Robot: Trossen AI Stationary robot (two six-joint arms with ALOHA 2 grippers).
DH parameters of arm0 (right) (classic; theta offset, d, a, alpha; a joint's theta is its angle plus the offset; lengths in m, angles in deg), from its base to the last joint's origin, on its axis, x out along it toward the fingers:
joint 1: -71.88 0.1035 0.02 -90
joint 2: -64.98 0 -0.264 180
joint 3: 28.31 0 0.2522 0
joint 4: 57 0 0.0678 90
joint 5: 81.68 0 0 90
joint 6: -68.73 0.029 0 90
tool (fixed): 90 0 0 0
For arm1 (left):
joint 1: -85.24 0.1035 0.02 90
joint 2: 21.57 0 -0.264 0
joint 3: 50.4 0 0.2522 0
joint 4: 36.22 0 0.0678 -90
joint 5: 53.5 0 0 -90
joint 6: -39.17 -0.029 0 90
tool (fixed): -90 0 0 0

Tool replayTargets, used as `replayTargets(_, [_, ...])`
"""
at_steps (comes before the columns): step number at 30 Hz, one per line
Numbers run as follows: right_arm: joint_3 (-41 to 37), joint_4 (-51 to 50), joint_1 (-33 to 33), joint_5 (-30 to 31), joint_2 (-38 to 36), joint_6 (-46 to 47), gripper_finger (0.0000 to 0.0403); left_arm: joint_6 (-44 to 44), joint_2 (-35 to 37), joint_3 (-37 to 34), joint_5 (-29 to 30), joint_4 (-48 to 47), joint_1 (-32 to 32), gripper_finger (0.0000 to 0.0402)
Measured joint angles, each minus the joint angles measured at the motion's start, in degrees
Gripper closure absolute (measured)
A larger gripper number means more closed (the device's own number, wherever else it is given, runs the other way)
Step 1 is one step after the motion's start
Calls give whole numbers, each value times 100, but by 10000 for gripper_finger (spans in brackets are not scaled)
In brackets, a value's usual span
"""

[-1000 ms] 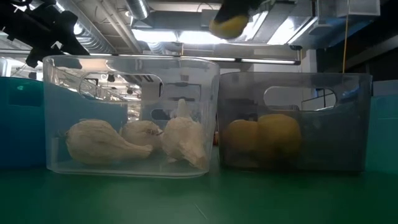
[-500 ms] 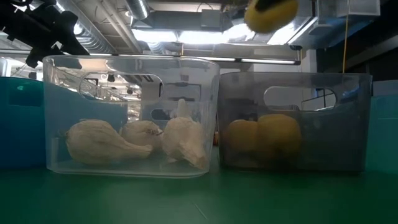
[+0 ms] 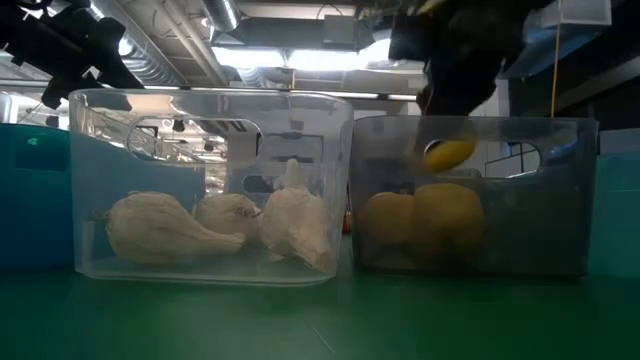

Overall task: Sort produce into baskets
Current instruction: Put the yellow lemon into the black bin

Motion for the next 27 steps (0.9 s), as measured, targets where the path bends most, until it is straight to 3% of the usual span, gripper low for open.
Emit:
replayTargets(7, [-434, 327, -158, -17, 0, 307, 210, 0, 1, 0, 0, 0, 0, 164])
replayTargets(20, [-475, 642, -157, -375, 0, 381, 208, 0, 0, 0, 2, 0, 0, 164])
replayTargets(27, [-475, 636, -155, -460, 0, 381, 161, 0, -1, 0, 2, 0, 2, 164])
